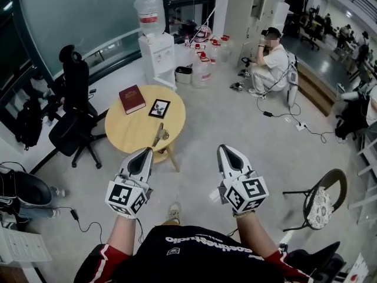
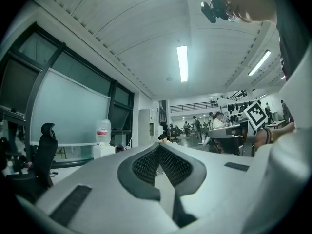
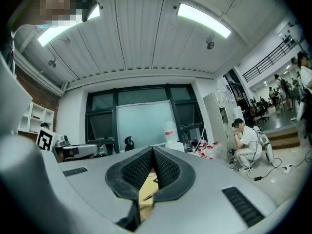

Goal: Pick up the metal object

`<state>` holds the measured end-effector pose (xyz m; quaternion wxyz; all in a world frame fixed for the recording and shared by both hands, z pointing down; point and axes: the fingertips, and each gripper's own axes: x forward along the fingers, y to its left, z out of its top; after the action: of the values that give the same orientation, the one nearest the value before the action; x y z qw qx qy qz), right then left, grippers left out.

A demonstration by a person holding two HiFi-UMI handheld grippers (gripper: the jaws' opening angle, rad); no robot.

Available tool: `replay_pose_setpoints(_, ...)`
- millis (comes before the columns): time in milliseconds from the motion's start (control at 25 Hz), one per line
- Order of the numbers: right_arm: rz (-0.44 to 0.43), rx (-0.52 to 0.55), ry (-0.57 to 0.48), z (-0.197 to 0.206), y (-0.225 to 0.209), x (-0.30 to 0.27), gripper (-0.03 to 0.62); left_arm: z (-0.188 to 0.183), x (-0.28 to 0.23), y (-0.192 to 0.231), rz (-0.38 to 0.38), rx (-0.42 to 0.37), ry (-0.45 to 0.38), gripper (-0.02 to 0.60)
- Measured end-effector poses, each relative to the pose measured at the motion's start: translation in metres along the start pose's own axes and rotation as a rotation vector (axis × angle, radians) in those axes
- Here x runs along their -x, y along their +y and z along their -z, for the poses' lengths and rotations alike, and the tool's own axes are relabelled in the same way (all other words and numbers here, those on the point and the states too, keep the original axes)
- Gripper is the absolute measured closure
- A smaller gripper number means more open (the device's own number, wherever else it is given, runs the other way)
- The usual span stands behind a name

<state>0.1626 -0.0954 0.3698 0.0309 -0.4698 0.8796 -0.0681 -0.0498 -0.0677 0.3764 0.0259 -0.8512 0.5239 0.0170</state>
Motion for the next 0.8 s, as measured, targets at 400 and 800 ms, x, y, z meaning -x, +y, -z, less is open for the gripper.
replay_pose_setpoints(400, 0.051, 0.002, 0.007, 0.005, -0.007, -0.085, 0.566, 0.014, -0.061, 0.078, 0.031, 0.011, 0.031, 0.565)
replay_pose_setpoints(800, 0.13, 0.007, 0.0, -0.002, -0.016, -0.136, 0.566, 0.017, -0.116, 0.125, 0.114, 0.017, 0.023, 0.565)
